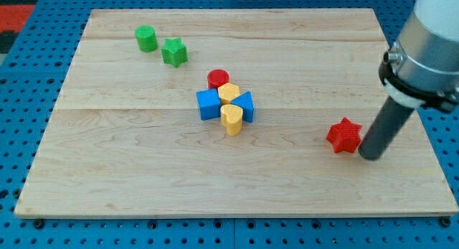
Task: Move the red star to the top right of the triangle
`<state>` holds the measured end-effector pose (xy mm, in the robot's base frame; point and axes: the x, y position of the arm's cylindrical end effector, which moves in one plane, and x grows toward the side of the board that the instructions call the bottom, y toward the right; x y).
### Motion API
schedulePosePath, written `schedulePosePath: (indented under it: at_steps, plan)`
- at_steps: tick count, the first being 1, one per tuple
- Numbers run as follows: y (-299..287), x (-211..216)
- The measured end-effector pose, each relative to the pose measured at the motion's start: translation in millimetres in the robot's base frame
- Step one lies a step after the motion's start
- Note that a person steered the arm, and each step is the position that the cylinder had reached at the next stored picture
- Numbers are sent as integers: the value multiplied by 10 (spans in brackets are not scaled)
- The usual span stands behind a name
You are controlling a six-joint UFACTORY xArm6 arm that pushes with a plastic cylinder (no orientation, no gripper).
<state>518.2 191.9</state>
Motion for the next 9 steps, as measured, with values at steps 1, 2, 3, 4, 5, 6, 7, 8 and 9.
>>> schedulePosePath:
  at_steps: [1, 2, 3, 4, 5, 6, 7, 8, 9]
  plan:
    - [-443, -239]
    - [-784, -261]
    - [-877, -68]
    - [-1154, -36]
    - [-1080, -313]
    - [-1073, -643]
    - [-686, -484]
    - [-443, -801]
    - [-683, -876]
